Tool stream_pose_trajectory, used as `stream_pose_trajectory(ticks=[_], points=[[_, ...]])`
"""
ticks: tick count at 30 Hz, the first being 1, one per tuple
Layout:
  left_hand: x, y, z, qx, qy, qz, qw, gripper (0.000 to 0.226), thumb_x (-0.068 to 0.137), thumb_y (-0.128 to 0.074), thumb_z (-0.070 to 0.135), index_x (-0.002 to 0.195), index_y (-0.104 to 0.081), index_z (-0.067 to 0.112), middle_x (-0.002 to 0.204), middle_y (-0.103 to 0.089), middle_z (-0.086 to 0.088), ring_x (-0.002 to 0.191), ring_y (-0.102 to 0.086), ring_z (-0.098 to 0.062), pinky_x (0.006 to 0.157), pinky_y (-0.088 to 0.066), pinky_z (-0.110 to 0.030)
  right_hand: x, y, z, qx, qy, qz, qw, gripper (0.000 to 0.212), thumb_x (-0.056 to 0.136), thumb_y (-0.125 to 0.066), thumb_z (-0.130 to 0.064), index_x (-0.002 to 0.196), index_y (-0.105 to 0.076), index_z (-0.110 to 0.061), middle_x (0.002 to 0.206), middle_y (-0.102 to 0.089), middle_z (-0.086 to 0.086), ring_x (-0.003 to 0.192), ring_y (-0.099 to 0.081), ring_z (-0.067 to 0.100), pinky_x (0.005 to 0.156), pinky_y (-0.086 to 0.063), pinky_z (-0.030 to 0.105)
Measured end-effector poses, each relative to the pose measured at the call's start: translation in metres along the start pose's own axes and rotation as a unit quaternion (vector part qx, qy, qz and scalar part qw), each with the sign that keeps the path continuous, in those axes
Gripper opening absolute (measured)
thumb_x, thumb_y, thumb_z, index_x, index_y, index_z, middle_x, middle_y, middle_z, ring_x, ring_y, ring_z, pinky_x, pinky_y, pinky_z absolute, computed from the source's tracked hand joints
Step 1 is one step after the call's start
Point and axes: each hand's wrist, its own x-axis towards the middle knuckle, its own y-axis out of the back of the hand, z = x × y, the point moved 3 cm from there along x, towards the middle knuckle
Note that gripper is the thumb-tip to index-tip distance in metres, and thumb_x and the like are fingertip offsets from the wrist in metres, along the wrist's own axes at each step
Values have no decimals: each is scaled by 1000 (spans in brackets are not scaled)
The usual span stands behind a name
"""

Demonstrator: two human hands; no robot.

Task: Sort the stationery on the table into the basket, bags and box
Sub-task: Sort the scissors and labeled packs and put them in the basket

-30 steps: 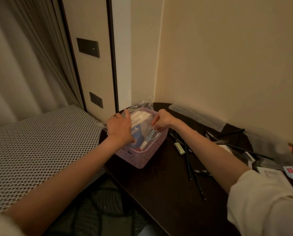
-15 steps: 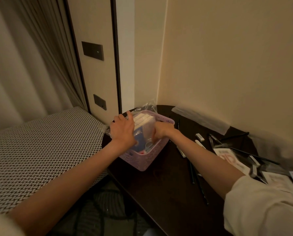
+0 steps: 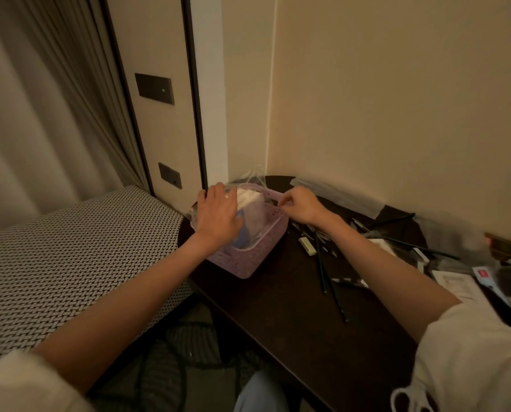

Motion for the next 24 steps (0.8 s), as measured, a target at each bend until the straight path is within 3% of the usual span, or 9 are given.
stream_pose_trajectory(ticks=[4, 9, 13, 18, 24], points=[[-15, 11, 32, -77, -40, 36, 996, 45, 86, -61, 31, 125, -55, 10, 126, -53, -14, 117, -49, -31, 101, -34, -42, -53, 32, 25, 44, -35, 59, 997, 30, 91, -59, -12, 120, -62, -7, 118, -63, 11, 108, -58, 23, 85, -45, 27], [-48, 20, 85, -243, -78, 53, 965, 30, 88, -61, 23, 114, -62, 8, 115, -61, -10, 108, -57, -24, 89, -48, -40, -133, 59, 69, 38, -87, 55, 994, 38, 92, -61, -19, 126, -55, -4, 118, -60, 12, 107, -57, 25, 87, -43, 30], [-80, 13, 136, -304, -115, 14, 946, 32, 86, -67, 22, 116, -61, 12, 116, -61, -5, 108, -58, -18, 91, -50, -36, -195, 72, 104, 59, -139, 59, 987, 38, 89, -65, -20, 123, -57, -6, 117, -62, 11, 104, -60, 23, 89, -48, 34], [-111, 8, 196, -311, -189, -49, 930, 32, 87, -66, 25, 117, -61, 16, 118, -60, -1, 110, -56, -15, 96, -47, -33, -269, 76, 130, 78, -185, 98, 975, 32, 88, -66, -16, 118, -61, -4, 110, -65, 10, 95, -59, 18, 79, -45, 27], [-136, -5, 242, -350, -199, -153, 903, 26, 86, -67, 22, 111, -63, 15, 108, -62, 0, 98, -61, -12, 85, -52, -30, -329, 48, 153, 74, -272, 93, 955, 33, 87, -67, -16, 119, -61, -8, 115, -64, 9, 101, -61, 20, 85, -47, 29]])
